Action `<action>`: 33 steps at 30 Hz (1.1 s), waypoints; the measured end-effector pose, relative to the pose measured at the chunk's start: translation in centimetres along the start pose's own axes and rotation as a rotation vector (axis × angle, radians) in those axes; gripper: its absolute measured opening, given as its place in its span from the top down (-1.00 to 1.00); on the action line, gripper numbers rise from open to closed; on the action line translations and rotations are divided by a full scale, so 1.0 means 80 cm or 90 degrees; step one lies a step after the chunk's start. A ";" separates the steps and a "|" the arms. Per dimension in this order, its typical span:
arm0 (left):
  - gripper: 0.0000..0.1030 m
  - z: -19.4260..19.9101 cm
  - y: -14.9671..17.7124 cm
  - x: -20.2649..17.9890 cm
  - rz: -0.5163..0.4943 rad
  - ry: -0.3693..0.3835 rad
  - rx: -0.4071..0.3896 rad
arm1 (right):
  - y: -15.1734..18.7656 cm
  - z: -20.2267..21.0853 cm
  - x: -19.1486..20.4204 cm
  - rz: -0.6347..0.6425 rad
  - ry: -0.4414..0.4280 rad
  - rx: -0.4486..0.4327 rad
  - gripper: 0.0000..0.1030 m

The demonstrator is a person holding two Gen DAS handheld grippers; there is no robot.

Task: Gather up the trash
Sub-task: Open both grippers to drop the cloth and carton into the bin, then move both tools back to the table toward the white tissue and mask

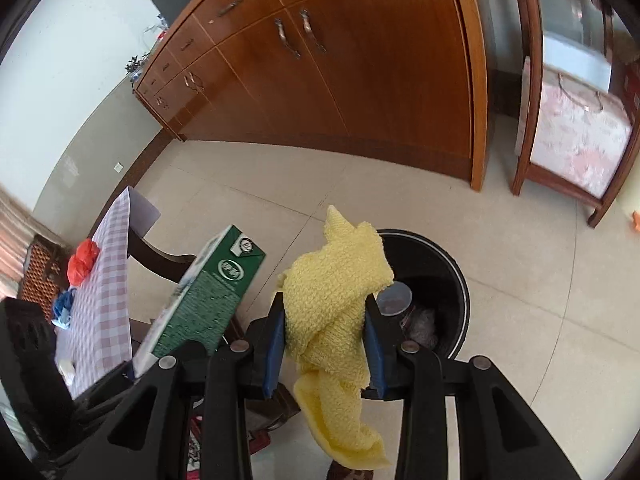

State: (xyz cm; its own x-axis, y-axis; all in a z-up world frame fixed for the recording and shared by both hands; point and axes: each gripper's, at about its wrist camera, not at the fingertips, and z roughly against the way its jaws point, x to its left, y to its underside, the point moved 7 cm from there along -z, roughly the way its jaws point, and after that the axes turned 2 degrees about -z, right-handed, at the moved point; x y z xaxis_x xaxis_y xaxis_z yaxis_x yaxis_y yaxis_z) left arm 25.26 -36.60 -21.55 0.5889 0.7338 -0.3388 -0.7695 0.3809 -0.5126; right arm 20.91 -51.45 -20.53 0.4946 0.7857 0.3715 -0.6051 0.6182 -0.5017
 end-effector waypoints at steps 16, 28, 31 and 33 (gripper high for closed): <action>-0.25 -0.055 -0.005 0.004 0.021 -0.034 0.083 | -0.008 -0.078 -0.052 -0.016 0.058 0.040 -0.31; -0.25 0.105 -0.031 0.004 -0.012 -0.090 -0.056 | 0.000 0.034 0.029 0.072 0.054 -0.053 -0.32; -0.25 0.152 -0.031 0.018 -0.011 -0.103 -0.092 | 0.007 0.064 0.065 0.104 0.038 -0.076 -0.34; -0.25 0.180 -0.029 0.030 -0.004 -0.116 -0.113 | 0.012 0.080 0.092 0.124 0.020 -0.088 -0.35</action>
State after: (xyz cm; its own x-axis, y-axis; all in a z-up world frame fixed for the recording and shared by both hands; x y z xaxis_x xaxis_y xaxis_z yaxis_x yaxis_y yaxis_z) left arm 24.90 -27.61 -9.83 0.5271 0.8271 -0.1950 -0.7007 0.2932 -0.6504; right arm 19.98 -44.92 -13.31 0.3982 0.8870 0.2339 -0.6003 0.4448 -0.6647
